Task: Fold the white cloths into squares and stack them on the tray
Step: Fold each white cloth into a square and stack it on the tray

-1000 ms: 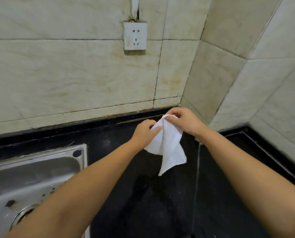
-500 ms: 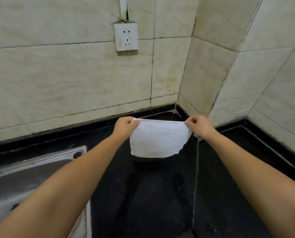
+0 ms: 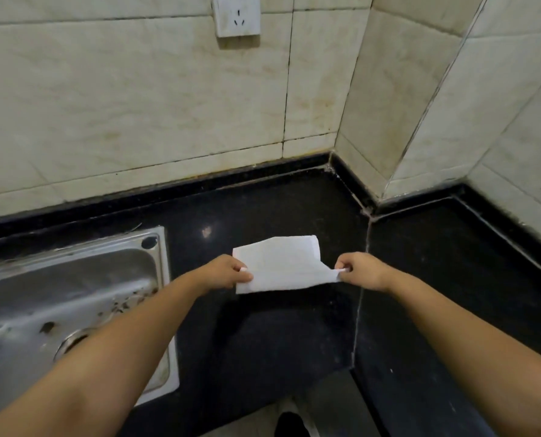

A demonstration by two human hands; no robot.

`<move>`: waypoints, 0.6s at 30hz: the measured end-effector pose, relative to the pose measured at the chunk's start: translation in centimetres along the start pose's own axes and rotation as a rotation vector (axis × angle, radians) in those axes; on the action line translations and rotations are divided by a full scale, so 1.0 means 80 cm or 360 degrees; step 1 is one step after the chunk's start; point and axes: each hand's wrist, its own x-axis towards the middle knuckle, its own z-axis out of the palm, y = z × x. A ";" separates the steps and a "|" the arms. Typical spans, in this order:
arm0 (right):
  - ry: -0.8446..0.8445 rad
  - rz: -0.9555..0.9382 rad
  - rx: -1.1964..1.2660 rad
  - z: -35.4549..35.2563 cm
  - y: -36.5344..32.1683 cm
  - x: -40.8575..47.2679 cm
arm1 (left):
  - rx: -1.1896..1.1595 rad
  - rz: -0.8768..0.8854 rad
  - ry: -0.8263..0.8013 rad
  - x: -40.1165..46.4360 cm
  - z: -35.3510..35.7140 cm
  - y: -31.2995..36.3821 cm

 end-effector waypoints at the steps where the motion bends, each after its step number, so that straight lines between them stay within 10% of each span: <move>1: -0.0068 0.0015 0.0010 0.015 0.005 -0.003 | -0.0008 -0.0041 -0.0040 -0.002 0.009 -0.009; 8: -0.0082 0.0039 0.0214 0.047 0.015 0.007 | 0.0017 -0.0213 -0.0149 0.000 0.024 -0.034; 18: 0.0355 0.0252 0.0405 0.025 -0.007 0.124 | 0.0219 -0.0192 0.0651 0.072 0.000 -0.024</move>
